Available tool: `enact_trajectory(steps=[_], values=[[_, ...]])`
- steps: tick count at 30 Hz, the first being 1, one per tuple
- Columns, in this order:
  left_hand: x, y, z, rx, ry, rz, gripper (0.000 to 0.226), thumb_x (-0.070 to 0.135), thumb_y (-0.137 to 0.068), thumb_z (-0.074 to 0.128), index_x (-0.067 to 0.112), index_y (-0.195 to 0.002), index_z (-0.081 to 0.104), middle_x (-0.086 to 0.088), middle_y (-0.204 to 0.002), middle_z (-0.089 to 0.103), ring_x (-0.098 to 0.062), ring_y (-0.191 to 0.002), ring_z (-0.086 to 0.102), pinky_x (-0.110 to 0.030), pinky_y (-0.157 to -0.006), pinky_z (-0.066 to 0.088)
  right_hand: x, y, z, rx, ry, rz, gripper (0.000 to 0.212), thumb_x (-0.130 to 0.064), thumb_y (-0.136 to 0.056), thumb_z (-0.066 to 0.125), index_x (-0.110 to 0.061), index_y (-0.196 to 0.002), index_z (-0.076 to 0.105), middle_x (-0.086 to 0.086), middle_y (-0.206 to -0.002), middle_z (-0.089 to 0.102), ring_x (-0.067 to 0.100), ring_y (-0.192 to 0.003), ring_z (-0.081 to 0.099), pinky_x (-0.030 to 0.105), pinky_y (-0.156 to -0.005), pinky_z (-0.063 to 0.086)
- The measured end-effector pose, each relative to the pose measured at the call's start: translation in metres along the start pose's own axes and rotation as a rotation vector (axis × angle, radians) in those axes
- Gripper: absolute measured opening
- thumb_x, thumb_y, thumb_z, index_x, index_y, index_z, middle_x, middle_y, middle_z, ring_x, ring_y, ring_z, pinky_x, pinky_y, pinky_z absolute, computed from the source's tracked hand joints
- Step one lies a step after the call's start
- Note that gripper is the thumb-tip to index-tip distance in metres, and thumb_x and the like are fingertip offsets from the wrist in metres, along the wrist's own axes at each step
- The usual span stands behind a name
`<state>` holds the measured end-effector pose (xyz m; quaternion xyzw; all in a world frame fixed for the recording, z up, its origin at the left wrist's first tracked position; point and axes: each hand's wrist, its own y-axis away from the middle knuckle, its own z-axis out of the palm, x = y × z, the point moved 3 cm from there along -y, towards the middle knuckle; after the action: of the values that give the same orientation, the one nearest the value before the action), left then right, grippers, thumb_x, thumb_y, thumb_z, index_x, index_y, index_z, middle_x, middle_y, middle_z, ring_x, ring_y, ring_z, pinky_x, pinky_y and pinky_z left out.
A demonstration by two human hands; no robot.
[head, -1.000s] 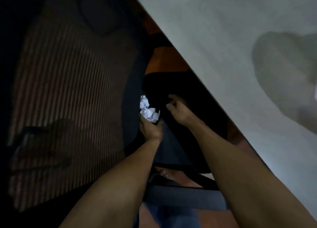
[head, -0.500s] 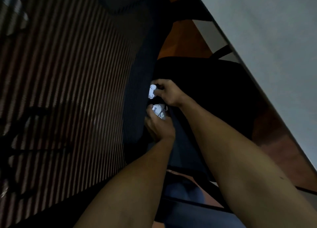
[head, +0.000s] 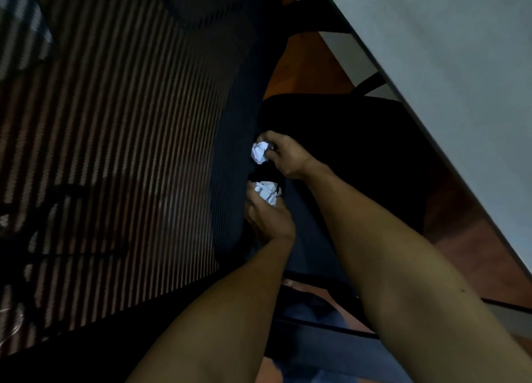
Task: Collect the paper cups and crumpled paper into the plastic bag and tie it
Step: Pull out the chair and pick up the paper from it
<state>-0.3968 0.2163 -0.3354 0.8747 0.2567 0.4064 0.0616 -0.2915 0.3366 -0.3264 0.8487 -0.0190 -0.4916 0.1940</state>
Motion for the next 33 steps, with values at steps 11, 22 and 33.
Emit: enact_trajectory(steps=[11, 22, 33], values=[[0.088, 0.068, -0.097, -0.283, 0.033, 0.123, 0.056, 0.030, -0.085, 0.075, 0.014, -0.128, 0.042, -0.006, -0.122, 0.058, -0.025, -0.101, 0.063, -0.039, -0.082, 0.055, -0.067, 0.158, -0.084, 0.271, -0.074, 0.164, 0.033, -0.011, -0.091, 0.042, -0.004, -0.117, 0.060, 0.014, -0.109, 0.069, 0.021, -0.102, 0.064, 0.035, -0.098, 0.048], [0.245, 0.118, -0.217, -0.406, 0.057, 0.426, 0.066, 0.027, -0.083, 0.081, 0.013, -0.138, 0.046, -0.014, -0.129, 0.045, -0.032, -0.106, 0.059, -0.032, -0.086, 0.045, -0.196, 0.316, -0.149, 0.629, -0.062, 0.263, 0.027, -0.001, -0.093, 0.045, -0.012, -0.102, 0.067, -0.005, -0.088, 0.068, 0.011, -0.077, 0.063, 0.031, -0.079, 0.053], [0.375, 0.207, -0.179, -0.714, 0.123, 0.730, 0.064, 0.027, -0.071, 0.085, 0.019, -0.121, 0.046, -0.006, -0.121, 0.059, -0.024, -0.108, 0.061, -0.039, -0.095, 0.052, -0.209, 0.442, -0.263, 1.069, -0.029, 0.514, 0.029, -0.017, -0.103, 0.050, -0.010, -0.131, 0.053, 0.015, -0.119, 0.064, 0.033, -0.105, 0.058, 0.035, -0.082, 0.043]])
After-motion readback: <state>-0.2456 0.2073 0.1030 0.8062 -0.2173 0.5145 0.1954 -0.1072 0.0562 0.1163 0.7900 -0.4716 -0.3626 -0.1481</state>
